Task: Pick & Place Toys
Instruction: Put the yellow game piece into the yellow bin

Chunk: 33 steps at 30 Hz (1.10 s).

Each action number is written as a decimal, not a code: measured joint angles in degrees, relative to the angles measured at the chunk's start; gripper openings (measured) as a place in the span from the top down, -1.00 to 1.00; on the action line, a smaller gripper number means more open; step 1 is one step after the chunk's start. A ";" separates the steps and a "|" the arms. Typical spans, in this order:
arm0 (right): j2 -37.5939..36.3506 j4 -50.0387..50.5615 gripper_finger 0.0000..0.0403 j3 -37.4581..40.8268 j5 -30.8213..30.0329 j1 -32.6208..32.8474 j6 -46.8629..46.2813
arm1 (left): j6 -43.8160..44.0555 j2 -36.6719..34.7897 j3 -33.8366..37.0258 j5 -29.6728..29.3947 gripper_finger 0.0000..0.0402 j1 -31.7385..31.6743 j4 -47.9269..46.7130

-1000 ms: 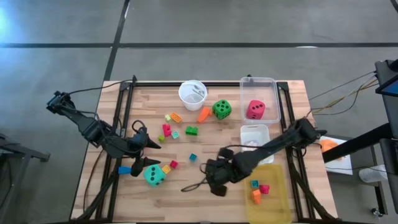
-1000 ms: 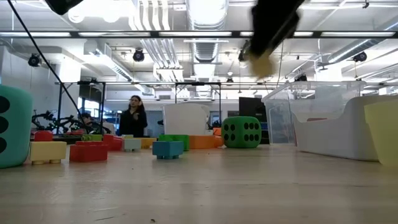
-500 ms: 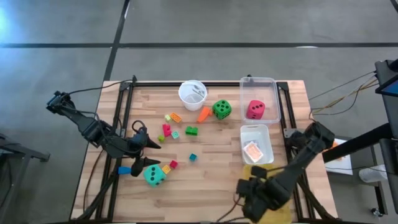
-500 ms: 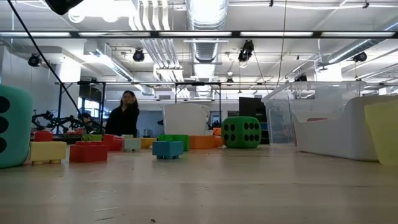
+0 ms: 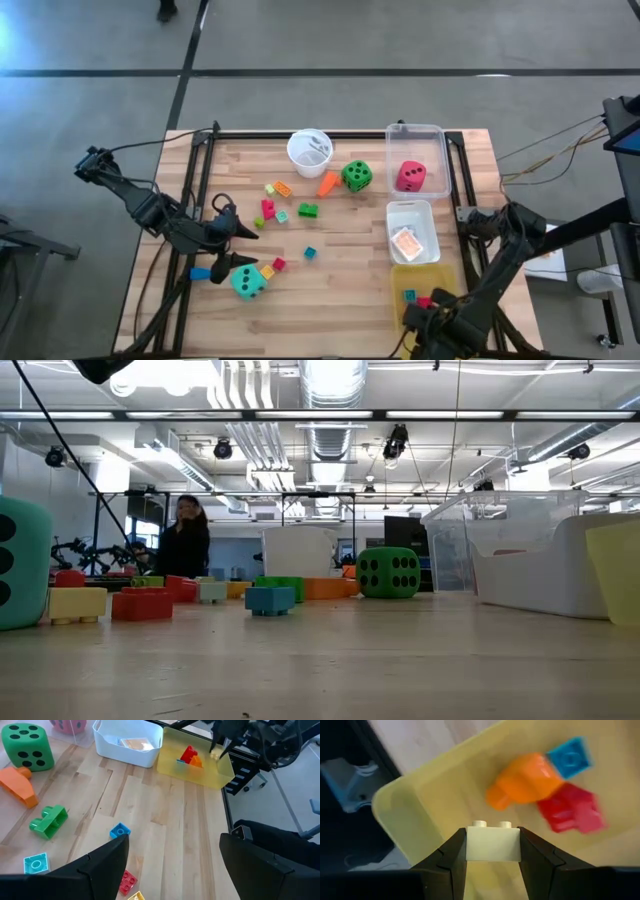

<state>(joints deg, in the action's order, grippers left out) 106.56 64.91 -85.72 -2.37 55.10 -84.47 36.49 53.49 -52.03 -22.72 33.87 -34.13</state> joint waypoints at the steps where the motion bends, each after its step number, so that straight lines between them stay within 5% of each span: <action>1: 0.00 -2.48 0.35 1.14 0.00 0.15 -0.02 | 0.00 0.00 0.00 0.00 -0.57 0.00 0.00; 11: 0.09 -16.36 0.35 10.89 0.01 0.15 -0.02 | 0.00 0.00 0.00 0.00 -0.57 0.00 -0.01; 33: 0.09 -20.77 0.35 15.66 1.35 0.14 -1.95 | 0.00 0.00 0.00 0.00 -0.56 -0.04 -0.01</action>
<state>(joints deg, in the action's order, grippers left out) 106.65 44.14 -70.06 -1.02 55.24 -86.41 36.49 53.49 -52.03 -22.72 33.82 -34.14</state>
